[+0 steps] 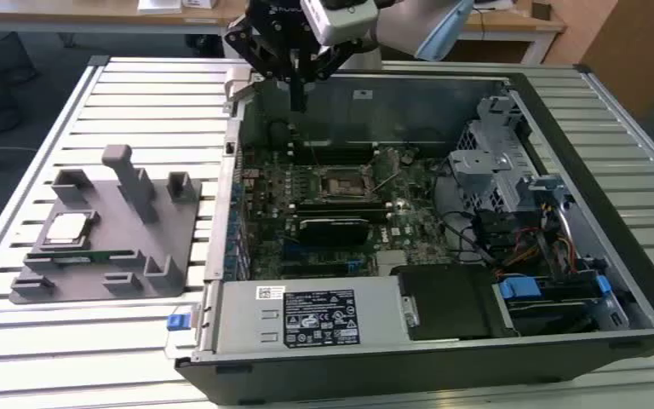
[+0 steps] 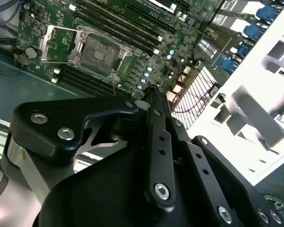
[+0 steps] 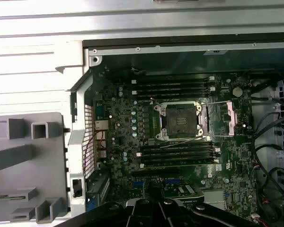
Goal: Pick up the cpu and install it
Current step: 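Reach for the cpu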
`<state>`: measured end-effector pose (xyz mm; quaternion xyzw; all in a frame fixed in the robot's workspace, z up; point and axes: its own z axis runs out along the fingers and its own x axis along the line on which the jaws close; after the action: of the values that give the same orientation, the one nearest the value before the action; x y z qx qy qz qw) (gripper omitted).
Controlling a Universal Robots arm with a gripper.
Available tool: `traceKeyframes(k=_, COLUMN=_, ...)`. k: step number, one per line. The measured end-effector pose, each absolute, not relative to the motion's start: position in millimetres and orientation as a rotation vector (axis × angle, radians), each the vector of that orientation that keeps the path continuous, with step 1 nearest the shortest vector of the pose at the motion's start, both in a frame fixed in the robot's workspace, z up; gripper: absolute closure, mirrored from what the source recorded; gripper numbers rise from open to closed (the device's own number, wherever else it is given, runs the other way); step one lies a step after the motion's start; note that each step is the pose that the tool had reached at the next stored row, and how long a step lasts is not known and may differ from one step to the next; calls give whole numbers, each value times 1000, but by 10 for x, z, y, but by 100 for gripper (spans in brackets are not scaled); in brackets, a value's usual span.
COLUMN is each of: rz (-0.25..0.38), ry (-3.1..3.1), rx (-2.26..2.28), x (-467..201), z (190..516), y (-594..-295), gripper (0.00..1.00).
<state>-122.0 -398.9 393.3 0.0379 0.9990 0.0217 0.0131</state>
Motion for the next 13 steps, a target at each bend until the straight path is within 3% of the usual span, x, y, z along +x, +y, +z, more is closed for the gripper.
traceKeyframes(k=13, rz=68, ry=3113, rx=118, x=-1281, z=3923, y=-3989, gripper=89)
